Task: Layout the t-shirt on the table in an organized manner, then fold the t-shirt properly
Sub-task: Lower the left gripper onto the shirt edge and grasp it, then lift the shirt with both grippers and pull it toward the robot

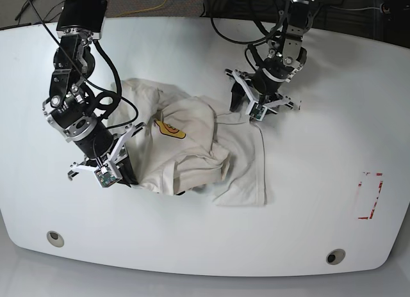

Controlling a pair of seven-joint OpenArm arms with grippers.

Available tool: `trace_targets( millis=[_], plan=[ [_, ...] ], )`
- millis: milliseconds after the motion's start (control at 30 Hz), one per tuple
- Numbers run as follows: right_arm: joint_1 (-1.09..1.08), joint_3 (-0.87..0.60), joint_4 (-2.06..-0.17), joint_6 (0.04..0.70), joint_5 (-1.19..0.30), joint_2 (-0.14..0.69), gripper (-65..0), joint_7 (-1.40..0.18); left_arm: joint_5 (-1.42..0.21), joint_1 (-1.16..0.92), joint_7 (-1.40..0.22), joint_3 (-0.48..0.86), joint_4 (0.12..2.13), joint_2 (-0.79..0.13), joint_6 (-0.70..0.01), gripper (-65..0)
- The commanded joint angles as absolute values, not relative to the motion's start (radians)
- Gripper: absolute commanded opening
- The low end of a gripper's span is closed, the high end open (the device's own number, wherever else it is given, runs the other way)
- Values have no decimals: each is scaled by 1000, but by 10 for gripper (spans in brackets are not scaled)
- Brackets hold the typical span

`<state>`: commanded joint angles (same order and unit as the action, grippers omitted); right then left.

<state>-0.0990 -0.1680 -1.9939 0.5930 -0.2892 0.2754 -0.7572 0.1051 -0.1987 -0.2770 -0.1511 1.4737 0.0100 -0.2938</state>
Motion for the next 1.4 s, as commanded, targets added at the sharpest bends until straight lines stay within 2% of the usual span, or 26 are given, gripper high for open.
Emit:
trace_targets(
  millis=[33, 200, 467, 867, 1400],
  plan=[
    [-99, -182, -1994, 593, -289, 274, -650, -757, 105, -180, -277, -148, 1463, 8, -294, -529],
    [-99, -228, -1994, 595, -289, 254, -650, -757, 105, -162, -277, -147, 1437, 7, -294, -647],
    [-99, -277, -1997, 595, -289, 248, -650, -757, 102, -160, -275, -143, 1486, -24, -294, -650],
    [-148, -364, -2000, 595, -291, 249, -650, -756, 104, -101, -278, -65, 1753, -38, -295, -650],
    [-318, -367, -1995, 588, -283, 331, -650, -757, 102, 59, -278, -1, 1906, -70, -295, -650]
  ],
)
